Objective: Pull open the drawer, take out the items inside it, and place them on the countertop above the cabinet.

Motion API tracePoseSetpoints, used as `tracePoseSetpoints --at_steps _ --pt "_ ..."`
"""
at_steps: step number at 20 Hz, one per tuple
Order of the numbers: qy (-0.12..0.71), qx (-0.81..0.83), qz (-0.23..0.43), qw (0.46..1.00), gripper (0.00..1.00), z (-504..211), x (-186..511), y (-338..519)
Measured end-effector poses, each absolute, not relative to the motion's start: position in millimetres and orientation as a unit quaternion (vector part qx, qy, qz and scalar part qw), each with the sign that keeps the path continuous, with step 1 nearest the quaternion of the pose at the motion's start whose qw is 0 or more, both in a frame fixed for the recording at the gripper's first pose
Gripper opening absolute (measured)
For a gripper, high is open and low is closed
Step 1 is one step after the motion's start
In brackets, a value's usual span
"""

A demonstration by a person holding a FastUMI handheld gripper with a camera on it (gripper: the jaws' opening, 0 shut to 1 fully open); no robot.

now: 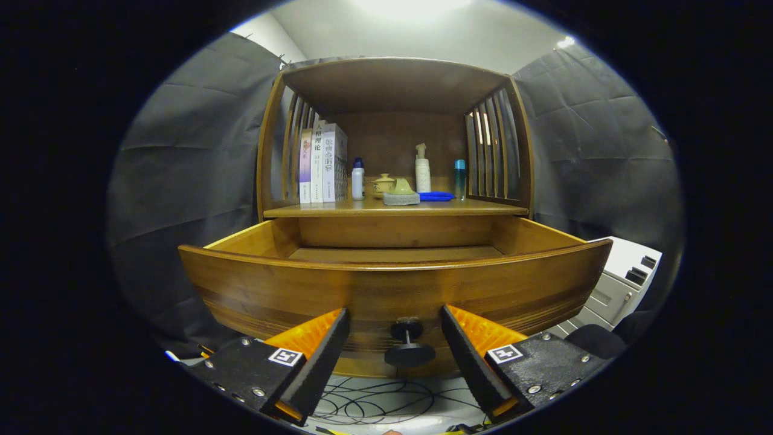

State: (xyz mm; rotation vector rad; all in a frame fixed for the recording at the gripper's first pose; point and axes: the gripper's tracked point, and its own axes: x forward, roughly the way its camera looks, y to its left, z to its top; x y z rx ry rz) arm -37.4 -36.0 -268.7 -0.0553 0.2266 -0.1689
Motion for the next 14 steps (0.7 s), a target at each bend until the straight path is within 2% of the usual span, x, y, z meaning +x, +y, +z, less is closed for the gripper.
tracePoseSetpoints --at_steps 14 --pt "0.082 -0.019 -0.078 0.993 0.94 -254.8 68.7 -57.1"
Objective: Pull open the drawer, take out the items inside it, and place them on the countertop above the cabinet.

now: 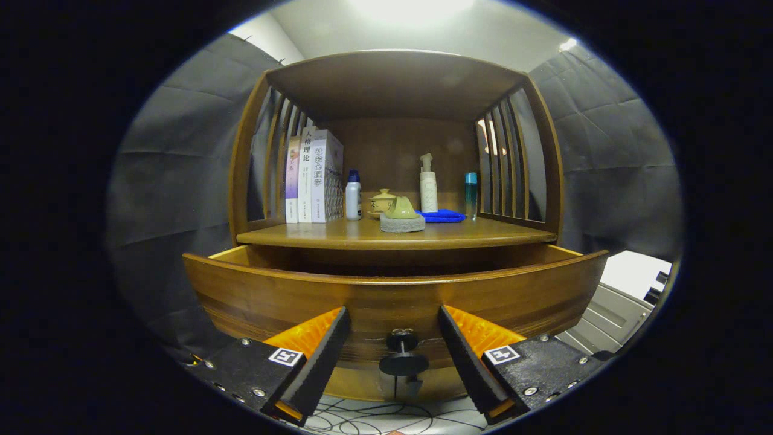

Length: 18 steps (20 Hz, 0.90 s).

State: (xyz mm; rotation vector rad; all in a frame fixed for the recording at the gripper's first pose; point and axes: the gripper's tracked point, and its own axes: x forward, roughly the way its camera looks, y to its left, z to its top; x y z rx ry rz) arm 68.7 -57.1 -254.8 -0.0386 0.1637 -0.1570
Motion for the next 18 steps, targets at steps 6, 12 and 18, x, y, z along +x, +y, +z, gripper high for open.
tracePoseSetpoints --at_steps 6,12,18 --pt "0.08 -0.045 -0.08 0.992 0.94 -253.6 114.8 -61.2" --pt "0.085 -0.045 -0.083 0.992 0.94 -257.8 146.9 -64.1" --pt "0.074 -0.039 -0.057 0.995 0.95 -237.3 143.3 -62.4"
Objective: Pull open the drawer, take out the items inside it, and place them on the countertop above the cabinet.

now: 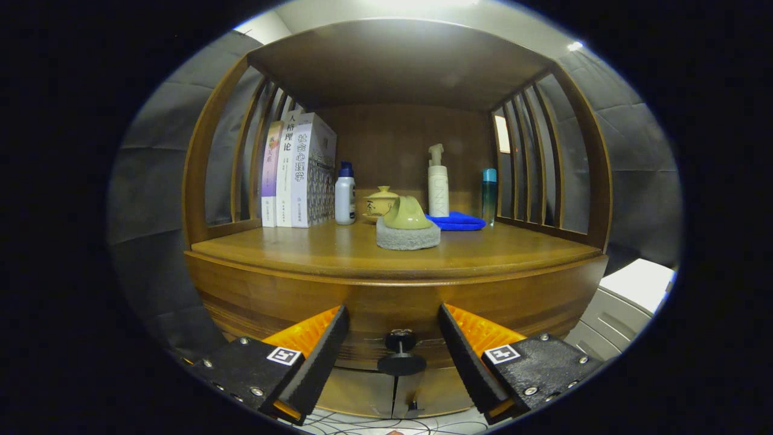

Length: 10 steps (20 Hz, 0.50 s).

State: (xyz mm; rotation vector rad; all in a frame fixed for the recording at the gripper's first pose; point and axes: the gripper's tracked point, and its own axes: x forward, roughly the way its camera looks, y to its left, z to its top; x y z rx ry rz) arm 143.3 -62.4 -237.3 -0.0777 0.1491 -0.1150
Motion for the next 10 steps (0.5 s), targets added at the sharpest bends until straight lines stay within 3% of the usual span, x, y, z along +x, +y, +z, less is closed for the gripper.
tracePoseSetpoints --at_steps 10 --pt "0.018 -0.04 -0.082 0.996 0.94 -33.7 51.7 -95.0"
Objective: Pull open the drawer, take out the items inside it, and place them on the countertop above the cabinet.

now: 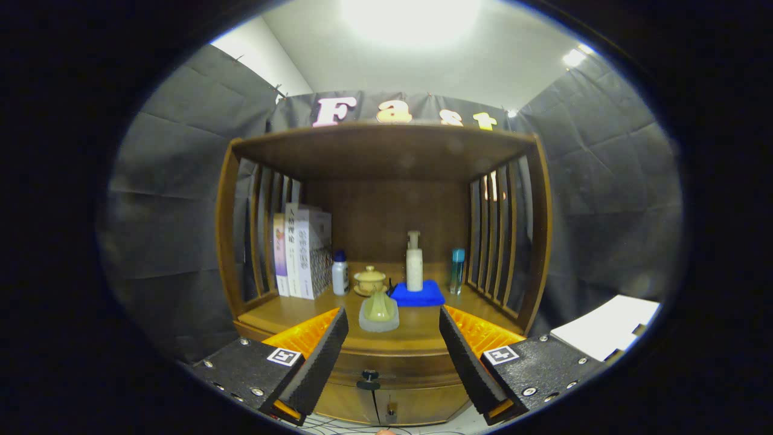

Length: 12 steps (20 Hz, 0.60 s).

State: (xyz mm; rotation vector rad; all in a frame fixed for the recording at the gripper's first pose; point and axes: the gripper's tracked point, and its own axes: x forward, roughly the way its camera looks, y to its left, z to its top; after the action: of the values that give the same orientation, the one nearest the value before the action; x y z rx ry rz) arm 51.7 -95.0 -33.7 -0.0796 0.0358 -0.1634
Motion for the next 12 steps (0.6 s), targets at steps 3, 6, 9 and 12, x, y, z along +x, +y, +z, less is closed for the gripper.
tracePoseSetpoints --at_steps 3,6,9,12 --pt "0.018 -0.015 -0.063 0.998 0.94 -6.2 28.5 -80.1" --pt "-0.008 -0.052 -0.056 0.997 0.94 4.2 10.5 -69.0" --pt "-0.01 -0.087 -0.071 0.994 0.94 14.9 -2.0 -61.1" --pt "-0.002 -0.046 -0.079 0.996 0.95 15.2 -6.3 -52.5"
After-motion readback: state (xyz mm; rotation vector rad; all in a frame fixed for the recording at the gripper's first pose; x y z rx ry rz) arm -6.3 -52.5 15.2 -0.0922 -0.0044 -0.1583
